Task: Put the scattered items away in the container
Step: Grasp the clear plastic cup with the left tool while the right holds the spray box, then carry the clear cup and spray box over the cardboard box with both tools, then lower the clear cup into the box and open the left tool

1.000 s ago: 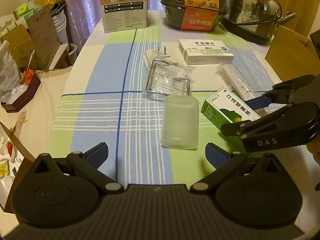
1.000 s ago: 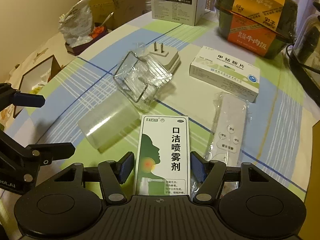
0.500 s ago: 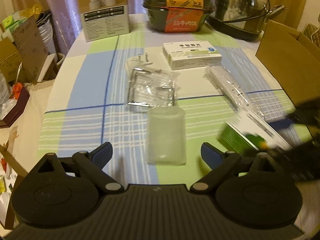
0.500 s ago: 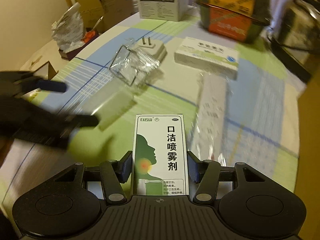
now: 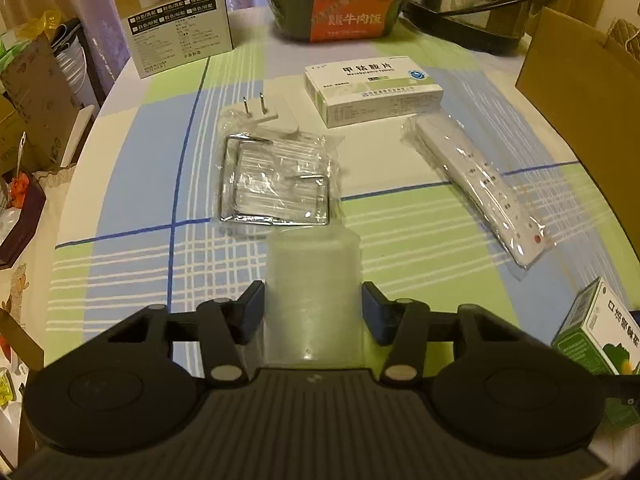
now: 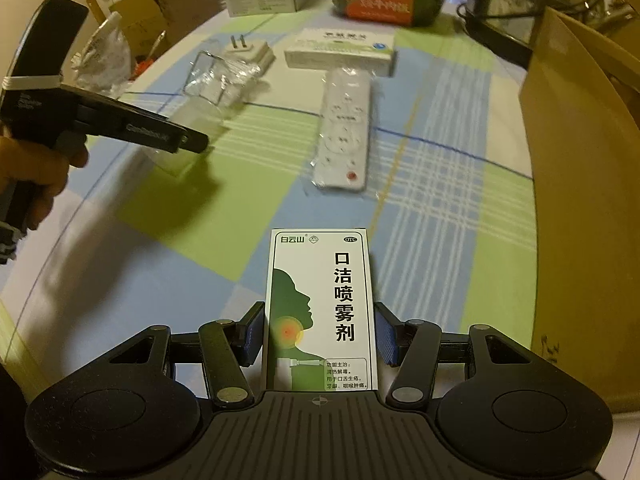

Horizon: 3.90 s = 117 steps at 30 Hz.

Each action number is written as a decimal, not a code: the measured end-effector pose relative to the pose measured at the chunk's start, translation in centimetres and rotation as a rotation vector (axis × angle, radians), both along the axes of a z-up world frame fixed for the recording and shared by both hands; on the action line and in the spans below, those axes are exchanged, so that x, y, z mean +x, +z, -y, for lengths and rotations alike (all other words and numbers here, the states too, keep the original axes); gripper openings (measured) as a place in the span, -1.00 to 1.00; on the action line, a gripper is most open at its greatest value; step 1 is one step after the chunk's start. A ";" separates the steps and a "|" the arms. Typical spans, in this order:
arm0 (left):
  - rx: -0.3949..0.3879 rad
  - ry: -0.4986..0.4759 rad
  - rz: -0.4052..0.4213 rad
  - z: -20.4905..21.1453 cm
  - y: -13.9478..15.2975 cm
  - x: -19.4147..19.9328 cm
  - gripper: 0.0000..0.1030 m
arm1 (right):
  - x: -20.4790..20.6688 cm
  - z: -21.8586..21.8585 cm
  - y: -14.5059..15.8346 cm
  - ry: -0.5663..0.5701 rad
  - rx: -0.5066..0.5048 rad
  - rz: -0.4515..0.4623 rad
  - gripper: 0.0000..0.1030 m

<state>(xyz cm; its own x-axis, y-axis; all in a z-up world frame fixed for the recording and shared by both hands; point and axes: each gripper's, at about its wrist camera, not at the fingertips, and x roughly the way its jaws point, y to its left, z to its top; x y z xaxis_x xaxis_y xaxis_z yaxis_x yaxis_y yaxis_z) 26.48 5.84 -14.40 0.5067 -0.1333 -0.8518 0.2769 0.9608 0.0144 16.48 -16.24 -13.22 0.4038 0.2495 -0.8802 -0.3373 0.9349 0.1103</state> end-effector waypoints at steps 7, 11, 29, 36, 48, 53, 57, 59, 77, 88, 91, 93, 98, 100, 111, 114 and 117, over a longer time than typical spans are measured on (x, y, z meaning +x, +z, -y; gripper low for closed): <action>0.021 -0.105 -0.033 1.9 0.3 -2.9 -0.10 | -0.5 0.2 -0.5 0.023 -0.009 0.014 0.13; 0.036 -0.135 -0.030 2.9 0.2 -3.9 -0.10 | -0.6 0.0 -0.9 0.044 -0.029 0.016 0.13; 0.028 -0.133 -0.051 3.3 0.6 -4.5 -0.10 | -1.2 -0.3 -0.8 0.053 -0.065 0.019 0.12; 0.005 -0.127 -0.044 3.8 3.0 -6.5 -0.10 | -2.7 0.8 1.5 0.023 -0.044 0.053 0.12; -0.030 -0.168 0.032 7.3 10.0 -10.8 -0.10 | -5.5 5.5 10.1 -0.111 0.033 0.153 0.12; -0.056 -0.214 0.060 10.5 12.5 -12.1 -0.10 | -6.4 8.8 14.3 -0.179 0.053 0.210 0.12; -0.075 -0.259 0.087 13.6 14.3 -12.7 -0.10 | -6.9 11.9 17.1 -0.220 0.052 0.256 0.12; -0.085 -0.281 0.097 15.3 15.2 -12.8 -0.10 | -7.1 13.4 18.0 -0.238 0.047 0.273 0.12; -0.161 -0.378 0.123 26.4 18.7 -12.2 -0.10 | -5.6 24.0 20.0 -0.374 0.052 0.313 0.12; -0.174 -0.351 0.105 29.4 17.9 -11.0 -0.10 | -4.8 26.9 19.1 -0.407 0.067 0.301 0.12; -0.175 -0.347 0.104 30.3 17.6 -10.7 -0.10 | -4.5 27.4 18.8 -0.410 0.069 0.299 0.12; -0.173 -0.347 0.101 30.9 17.4 -10.4 -0.10 | -4.2 27.7 18.5 -0.411 0.069 0.295 0.12; -0.169 -0.350 0.095 32.1 16.9 -9.8 -0.10 | -3.5 28.2 17.9 -0.407 0.065 0.292 0.12; -0.169 -0.351 0.093 32.6 16.8 -9.6 -0.10 | -3.2 28.2 17.7 -0.405 0.065 0.293 0.12; -0.206 -0.248 0.037 33.4 15.3 -8.2 -0.10 | -1.6 28.7 16.9 -0.391 0.047 0.291 0.12; -0.214 -0.224 0.023 33.5 14.9 -7.8 -0.10 | -1.2 28.6 16.7 -0.383 0.042 0.289 0.12; -0.228 -0.201 0.014 33.5 14.7 -7.5 -0.10 | -0.9 28.6 16.4 -0.378 0.040 0.285 0.12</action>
